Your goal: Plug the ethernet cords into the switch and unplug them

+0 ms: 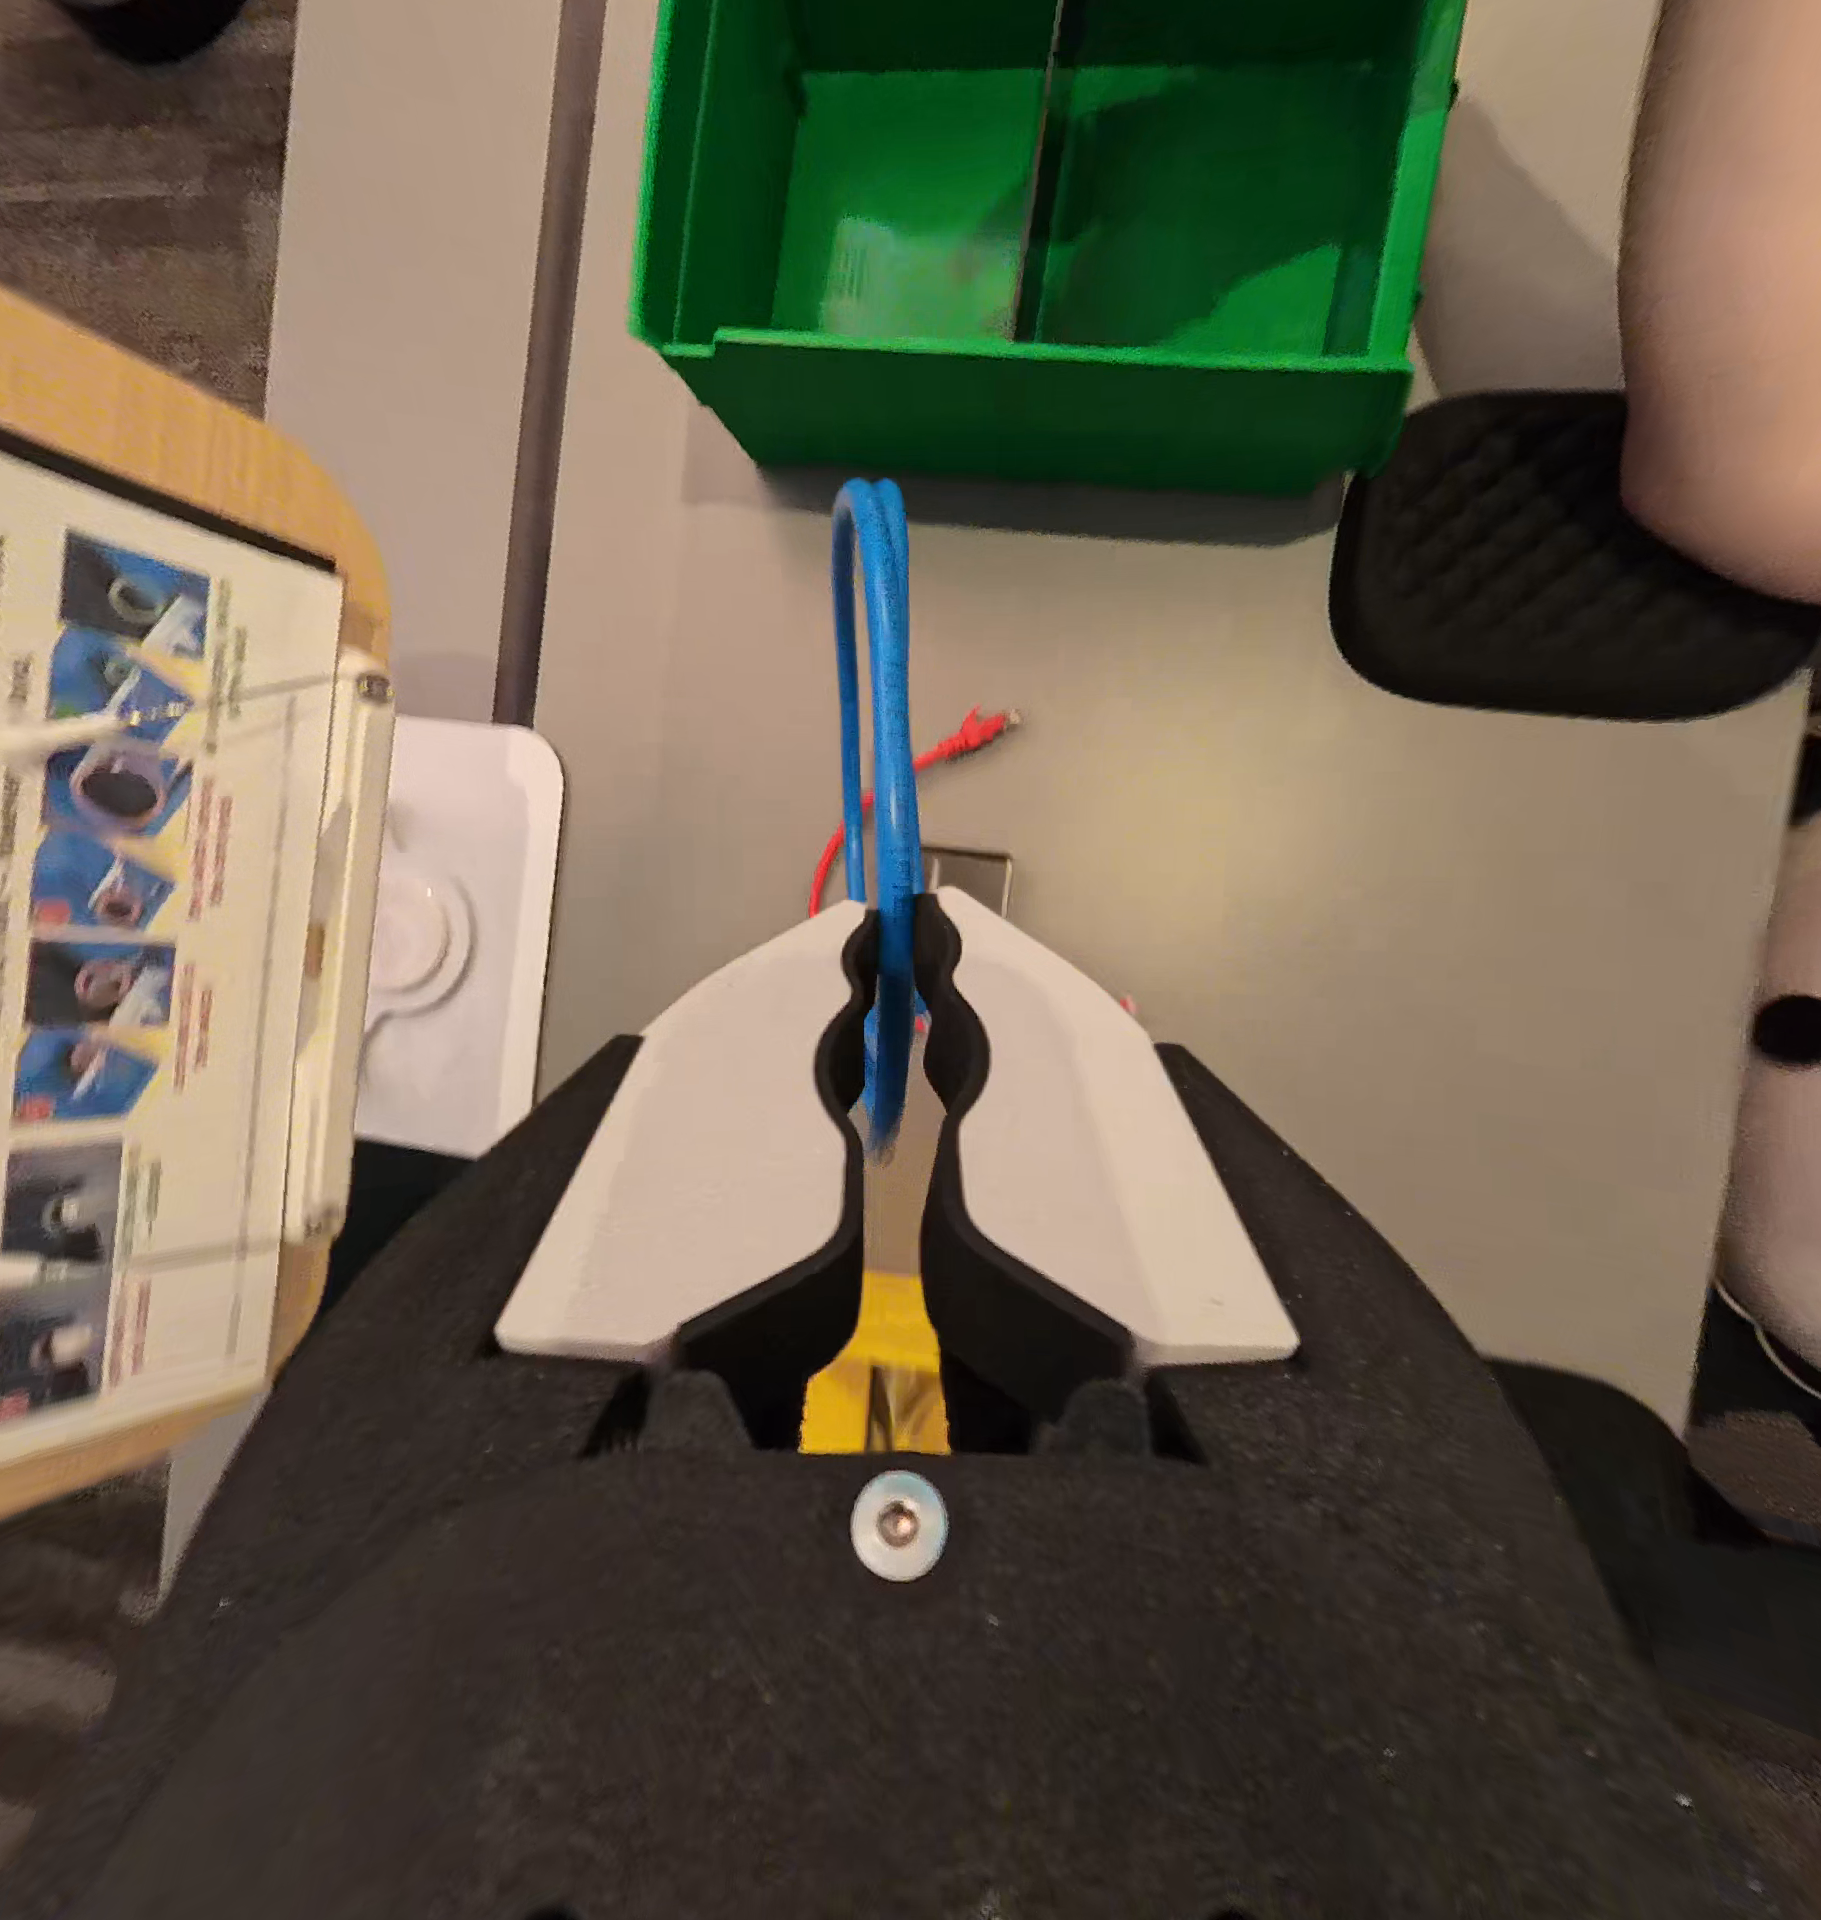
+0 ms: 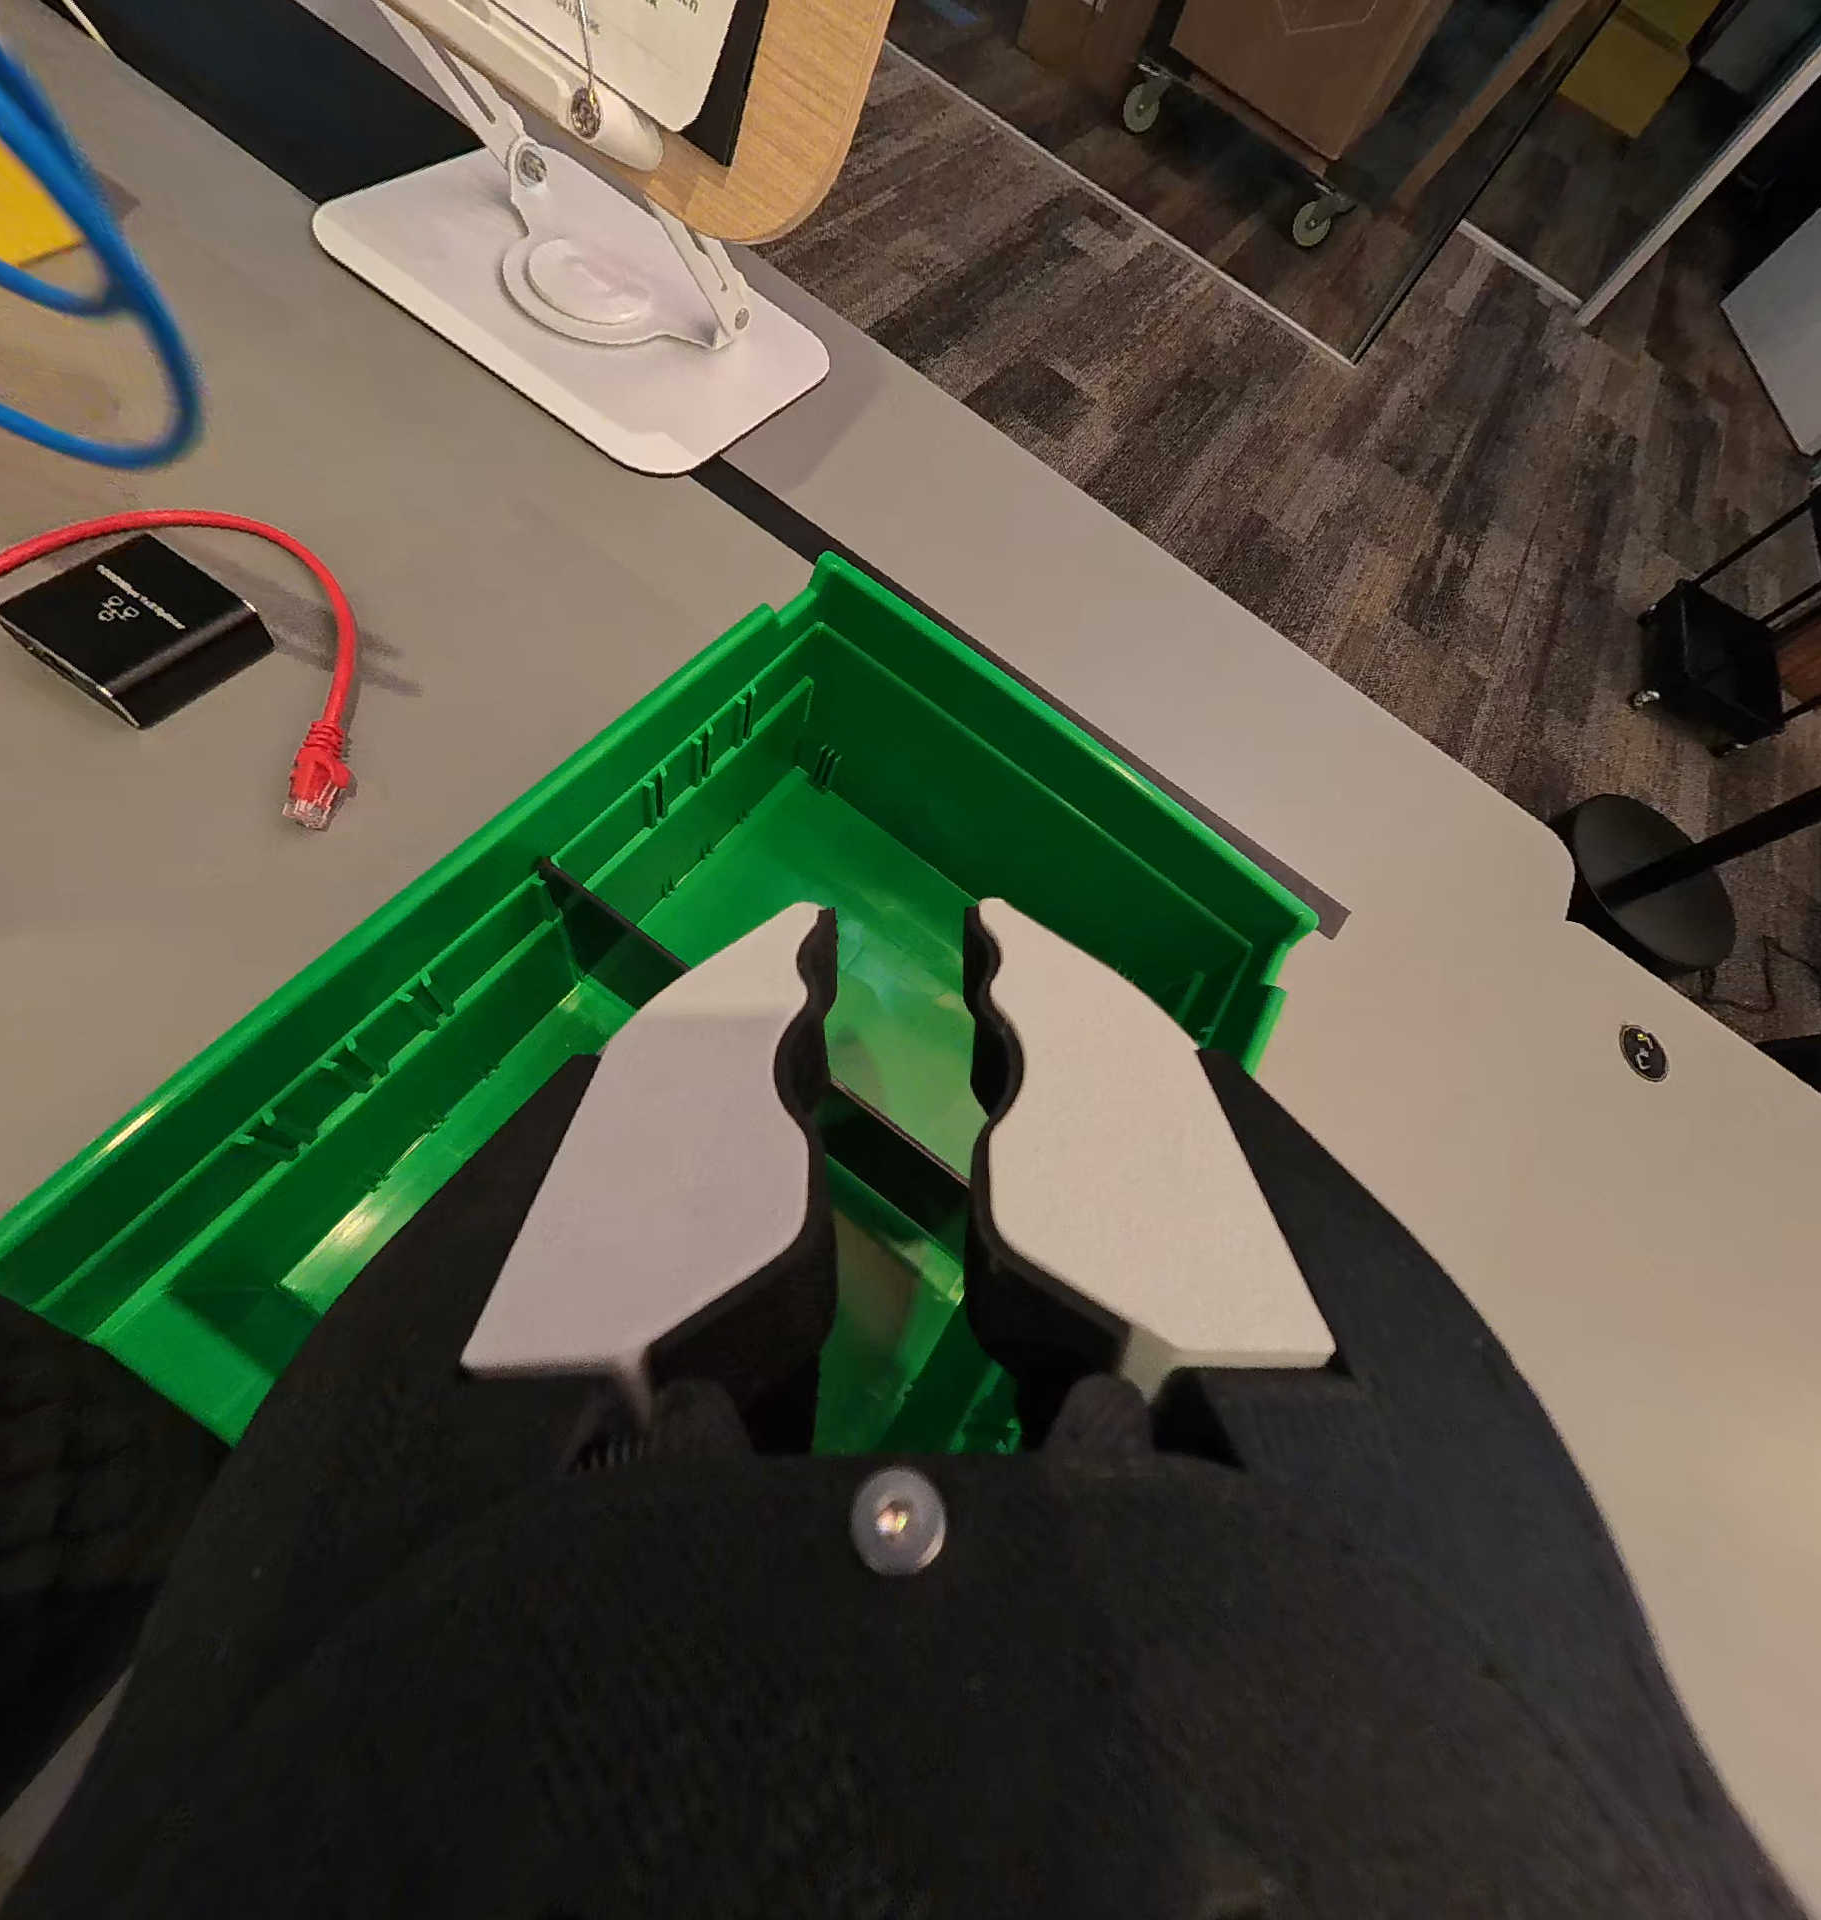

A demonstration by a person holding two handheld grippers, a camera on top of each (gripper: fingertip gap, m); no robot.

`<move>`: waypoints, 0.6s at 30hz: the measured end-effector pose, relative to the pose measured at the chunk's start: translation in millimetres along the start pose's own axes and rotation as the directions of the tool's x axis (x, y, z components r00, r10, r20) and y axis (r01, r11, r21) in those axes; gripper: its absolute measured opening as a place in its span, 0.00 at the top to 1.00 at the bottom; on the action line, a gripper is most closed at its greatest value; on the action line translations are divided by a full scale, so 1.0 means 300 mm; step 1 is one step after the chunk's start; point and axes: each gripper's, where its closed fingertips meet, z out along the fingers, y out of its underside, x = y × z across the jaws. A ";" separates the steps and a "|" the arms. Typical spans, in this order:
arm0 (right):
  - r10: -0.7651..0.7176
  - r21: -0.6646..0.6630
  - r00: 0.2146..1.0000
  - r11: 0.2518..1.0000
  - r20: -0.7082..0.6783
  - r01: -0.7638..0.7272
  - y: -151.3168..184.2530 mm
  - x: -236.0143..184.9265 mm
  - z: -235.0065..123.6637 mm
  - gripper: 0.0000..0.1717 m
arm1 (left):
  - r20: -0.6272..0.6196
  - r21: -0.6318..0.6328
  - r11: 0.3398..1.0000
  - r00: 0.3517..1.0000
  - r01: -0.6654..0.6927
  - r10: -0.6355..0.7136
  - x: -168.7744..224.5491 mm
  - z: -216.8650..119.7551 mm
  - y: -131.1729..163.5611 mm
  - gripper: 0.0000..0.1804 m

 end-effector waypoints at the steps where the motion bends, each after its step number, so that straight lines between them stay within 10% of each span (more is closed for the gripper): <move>1: -0.002 -0.002 1.000 1.000 0.001 0.002 0.000 -0.001 0.001 0.86 | -0.003 0.002 1.000 1.000 -0.004 0.004 -0.017 0.049 -0.023 0.97; 10: -0.012 0.000 1.000 1.000 0.027 0.012 -0.005 -0.018 0.002 0.86 | 0.168 -0.122 0.973 0.962 -0.198 0.217 -0.066 0.467 -0.074 0.97; 18: -0.007 0.007 0.999 1.000 0.044 0.007 -0.007 -0.023 0.007 0.86 | -0.032 -0.138 0.982 0.992 -0.128 0.125 0.081 0.696 0.023 0.97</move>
